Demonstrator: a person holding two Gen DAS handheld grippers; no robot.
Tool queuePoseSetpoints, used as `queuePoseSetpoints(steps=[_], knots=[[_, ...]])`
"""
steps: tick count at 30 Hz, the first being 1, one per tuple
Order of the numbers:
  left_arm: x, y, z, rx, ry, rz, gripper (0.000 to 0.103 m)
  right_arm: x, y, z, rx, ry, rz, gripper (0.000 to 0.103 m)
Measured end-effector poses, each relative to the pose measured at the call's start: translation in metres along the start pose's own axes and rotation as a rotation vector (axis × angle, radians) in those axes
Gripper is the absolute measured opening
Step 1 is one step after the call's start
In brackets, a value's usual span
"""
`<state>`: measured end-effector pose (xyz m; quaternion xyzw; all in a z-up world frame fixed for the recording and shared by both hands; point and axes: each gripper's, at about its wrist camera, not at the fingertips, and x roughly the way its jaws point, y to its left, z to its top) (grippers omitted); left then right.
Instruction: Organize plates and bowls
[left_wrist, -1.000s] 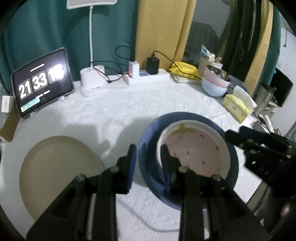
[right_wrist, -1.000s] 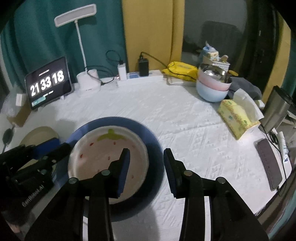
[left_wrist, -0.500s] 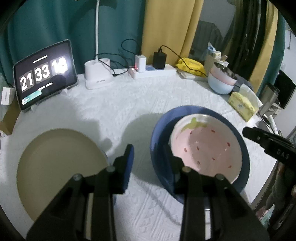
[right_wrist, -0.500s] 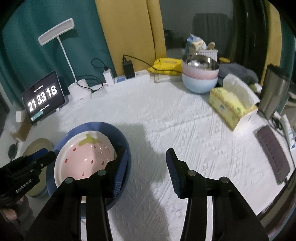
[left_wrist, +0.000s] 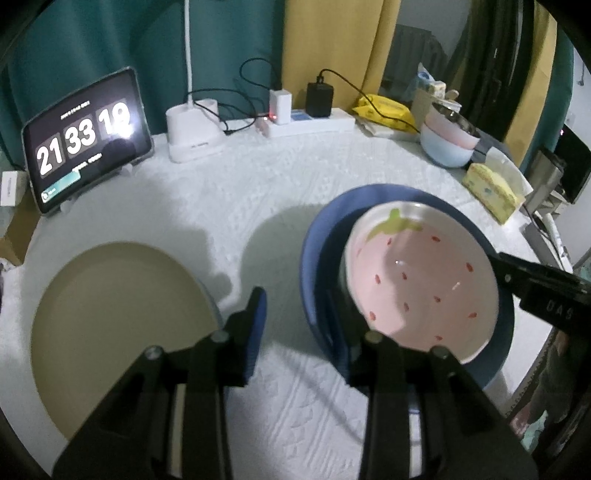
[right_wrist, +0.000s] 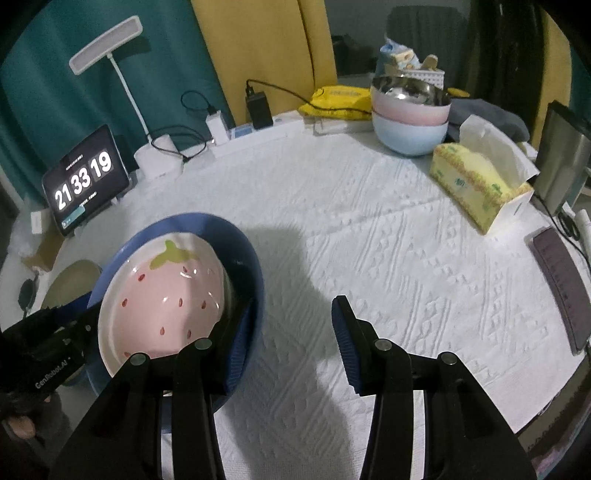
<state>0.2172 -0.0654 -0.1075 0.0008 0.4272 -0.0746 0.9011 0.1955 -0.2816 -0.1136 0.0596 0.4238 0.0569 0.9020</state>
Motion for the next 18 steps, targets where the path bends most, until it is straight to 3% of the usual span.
queuePoseSetpoints(steps=[11,15,18], knots=[[0.0003,0.0029,-0.0021,-0.053,-0.011,0.012,0.035,0.0046,0.0011,-0.0063,0.017,-0.038,-0.020,0.046],[0.0011,0.0026,-0.0018,-0.080,-0.006,0.004,0.032,0.0056,0.0008,-0.0079,0.046,-0.050,-0.027,0.046],[0.0003,0.0013,-0.0035,-0.089,-0.018,0.003,0.026,0.0076,-0.0041,-0.0091,0.094,-0.055,0.017,0.042]])
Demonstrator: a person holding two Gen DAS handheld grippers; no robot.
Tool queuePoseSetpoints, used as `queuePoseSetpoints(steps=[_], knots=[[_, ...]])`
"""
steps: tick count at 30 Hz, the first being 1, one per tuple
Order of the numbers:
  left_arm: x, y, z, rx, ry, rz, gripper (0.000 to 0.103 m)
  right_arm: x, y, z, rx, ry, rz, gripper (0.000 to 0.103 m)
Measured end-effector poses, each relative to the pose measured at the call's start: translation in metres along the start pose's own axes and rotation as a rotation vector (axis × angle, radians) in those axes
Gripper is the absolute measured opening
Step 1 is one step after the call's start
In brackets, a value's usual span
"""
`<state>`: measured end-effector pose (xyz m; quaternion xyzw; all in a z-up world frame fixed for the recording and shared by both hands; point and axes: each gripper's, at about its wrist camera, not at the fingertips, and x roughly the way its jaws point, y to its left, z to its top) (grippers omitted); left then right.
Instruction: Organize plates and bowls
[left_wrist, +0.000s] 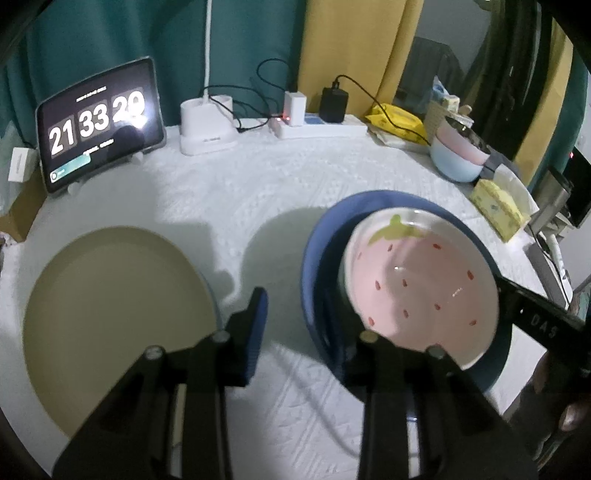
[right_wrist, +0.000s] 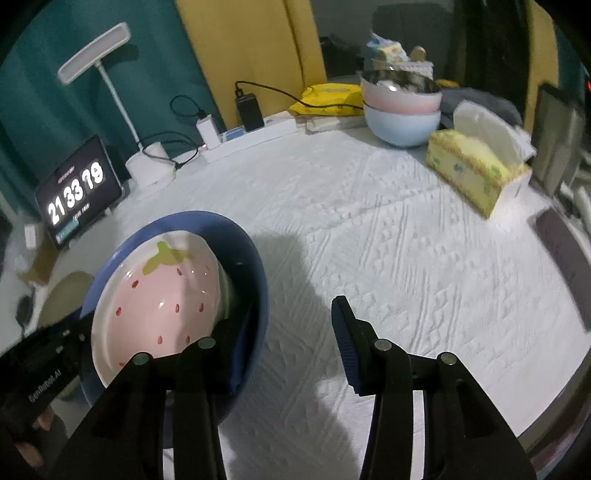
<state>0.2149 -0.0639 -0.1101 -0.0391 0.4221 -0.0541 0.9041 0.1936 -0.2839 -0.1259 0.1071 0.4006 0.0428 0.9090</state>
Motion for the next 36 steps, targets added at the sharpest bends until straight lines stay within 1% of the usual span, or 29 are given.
queuePoseSetpoints(steps=[1,2,3,4,5,7,9,11,19,29,36], knots=[[-0.001,-0.002,-0.001,0.001,-0.006,-0.004,0.023,0.000,-0.001,0.000,0.008,0.002,0.025,0.038],[-0.001,-0.004,-0.002,0.009,-0.014,-0.007,0.016,0.001,-0.001,0.000,0.013,0.005,0.041,0.036],[-0.002,-0.007,-0.002,0.020,-0.020,-0.008,0.011,0.001,0.000,0.001,0.015,0.007,0.057,0.031],[-0.002,-0.011,-0.003,0.028,-0.030,0.012,0.011,0.001,0.001,0.001,0.011,0.005,0.065,0.026],[-0.003,-0.010,-0.004,0.025,-0.036,0.016,0.010,0.001,0.003,0.001,0.005,0.002,0.070,0.023],[-0.003,-0.008,-0.004,0.009,-0.038,-0.001,0.010,0.001,0.008,0.000,-0.006,-0.006,0.073,0.012],[-0.003,-0.005,-0.003,-0.003,-0.037,-0.021,0.010,0.000,0.010,-0.001,-0.003,-0.014,0.064,0.012],[-0.004,-0.003,-0.004,-0.015,-0.041,-0.034,0.010,0.000,0.009,-0.001,0.005,-0.016,0.075,0.012],[-0.007,-0.007,-0.003,0.004,-0.055,-0.040,0.010,0.000,0.006,-0.001,0.023,-0.021,0.074,0.011],[-0.007,-0.005,0.000,-0.005,-0.053,-0.071,0.010,-0.005,0.003,0.001,0.036,-0.028,0.094,0.011],[-0.014,-0.001,0.004,-0.011,-0.081,-0.082,0.010,-0.011,0.009,0.008,0.030,-0.050,0.098,0.011]])
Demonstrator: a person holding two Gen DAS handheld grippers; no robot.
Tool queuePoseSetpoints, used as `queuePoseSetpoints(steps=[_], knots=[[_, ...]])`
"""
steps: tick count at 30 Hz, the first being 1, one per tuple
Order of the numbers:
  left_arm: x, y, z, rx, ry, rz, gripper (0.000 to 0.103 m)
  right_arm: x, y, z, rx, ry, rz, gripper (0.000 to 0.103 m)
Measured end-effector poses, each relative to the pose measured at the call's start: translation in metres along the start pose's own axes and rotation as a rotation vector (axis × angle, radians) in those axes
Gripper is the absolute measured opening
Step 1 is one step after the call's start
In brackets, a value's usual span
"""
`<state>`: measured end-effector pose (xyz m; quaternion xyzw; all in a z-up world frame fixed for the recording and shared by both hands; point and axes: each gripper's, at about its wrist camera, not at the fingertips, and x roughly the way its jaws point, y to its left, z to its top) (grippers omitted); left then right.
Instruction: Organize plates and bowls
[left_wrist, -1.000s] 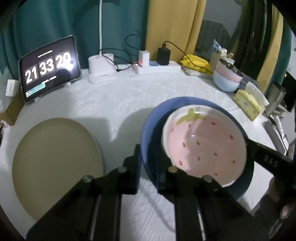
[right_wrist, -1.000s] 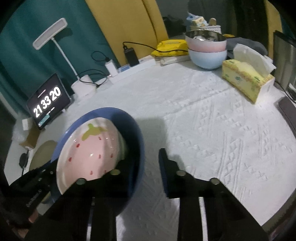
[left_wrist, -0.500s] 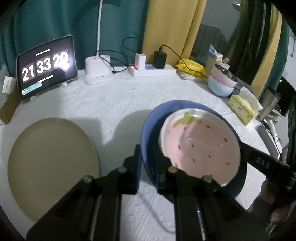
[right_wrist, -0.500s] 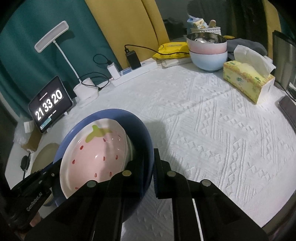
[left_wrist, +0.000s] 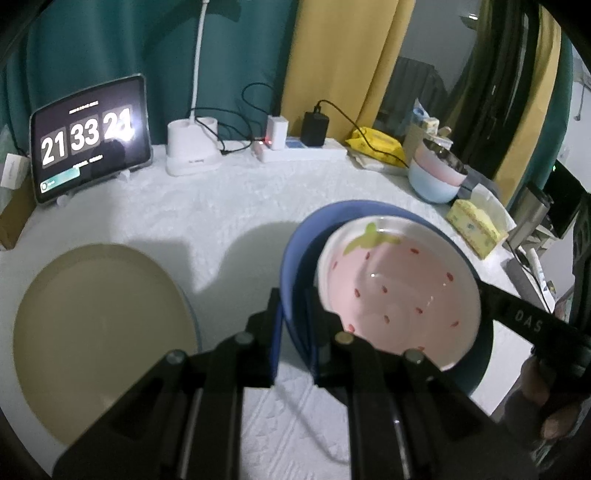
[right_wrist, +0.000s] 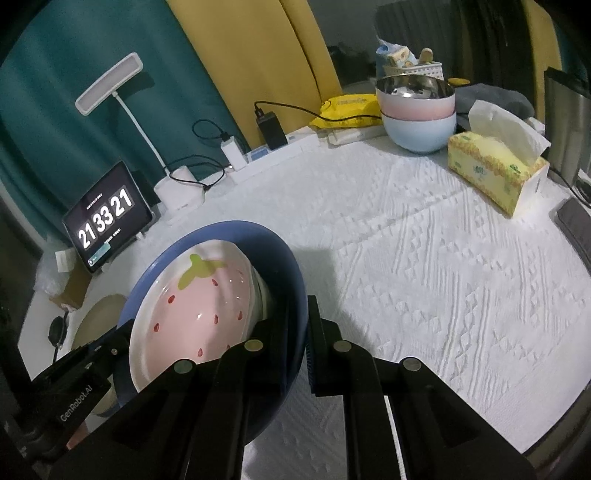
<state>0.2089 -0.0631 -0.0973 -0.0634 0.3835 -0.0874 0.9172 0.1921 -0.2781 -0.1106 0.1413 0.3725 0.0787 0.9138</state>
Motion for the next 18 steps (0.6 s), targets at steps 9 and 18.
queuePoseSetpoints(steps=[9,18], knots=[[-0.013,0.010,0.008,-0.013,-0.031,-0.007,0.010,-0.008,0.017,0.008,-0.021,-0.024,0.005,0.011],[-0.025,0.030,0.013,-0.041,-0.058,-0.002,0.010,-0.010,0.041,0.014,-0.055,-0.034,0.015,0.011]])
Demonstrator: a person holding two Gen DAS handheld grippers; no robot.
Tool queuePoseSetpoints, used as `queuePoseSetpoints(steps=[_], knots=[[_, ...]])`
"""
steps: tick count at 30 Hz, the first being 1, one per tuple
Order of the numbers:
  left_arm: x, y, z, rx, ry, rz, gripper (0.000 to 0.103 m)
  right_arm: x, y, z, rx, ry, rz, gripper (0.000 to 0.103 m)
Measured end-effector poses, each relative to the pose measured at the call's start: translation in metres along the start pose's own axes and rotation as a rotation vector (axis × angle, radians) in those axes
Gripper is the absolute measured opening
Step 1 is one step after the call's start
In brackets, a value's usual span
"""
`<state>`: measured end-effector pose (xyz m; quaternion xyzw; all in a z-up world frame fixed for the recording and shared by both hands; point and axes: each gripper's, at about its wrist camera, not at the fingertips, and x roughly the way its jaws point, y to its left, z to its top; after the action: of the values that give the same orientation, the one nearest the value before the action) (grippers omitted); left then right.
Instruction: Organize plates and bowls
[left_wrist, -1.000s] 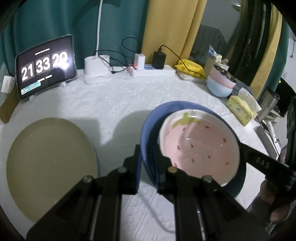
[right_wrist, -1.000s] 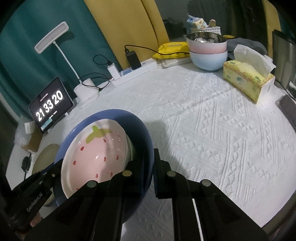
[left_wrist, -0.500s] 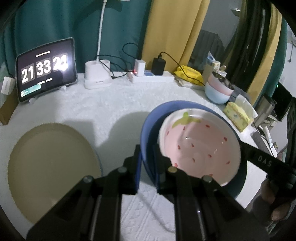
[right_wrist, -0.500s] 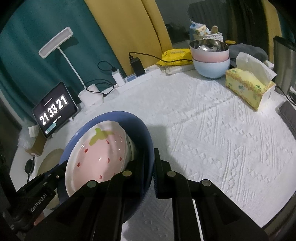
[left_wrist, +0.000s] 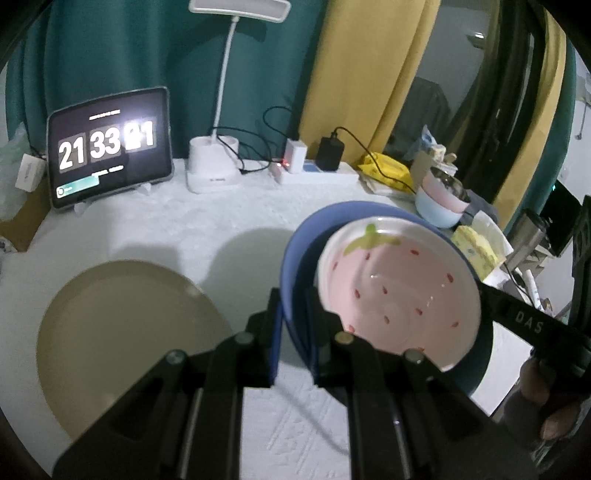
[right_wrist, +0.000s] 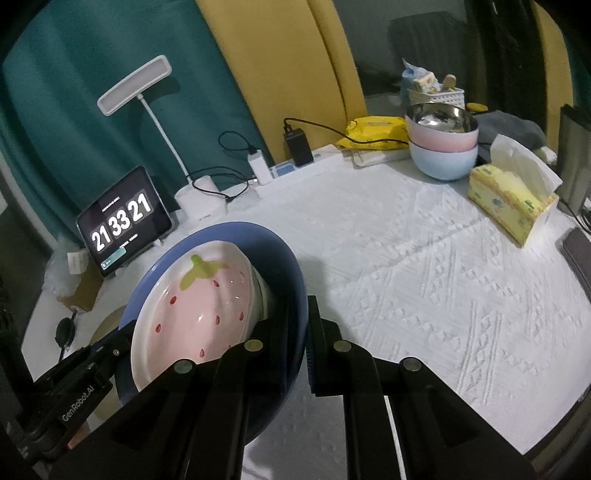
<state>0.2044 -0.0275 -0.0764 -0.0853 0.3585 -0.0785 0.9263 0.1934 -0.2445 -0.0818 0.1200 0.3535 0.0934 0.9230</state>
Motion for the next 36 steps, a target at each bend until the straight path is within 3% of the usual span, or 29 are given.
queuePoseSetpoints(steps=[36], knots=[[-0.036,0.115,0.009,-0.123,-0.046,0.098,0.010,0.040,0.116,0.005,-0.133,0.042,0.094,0.011]])
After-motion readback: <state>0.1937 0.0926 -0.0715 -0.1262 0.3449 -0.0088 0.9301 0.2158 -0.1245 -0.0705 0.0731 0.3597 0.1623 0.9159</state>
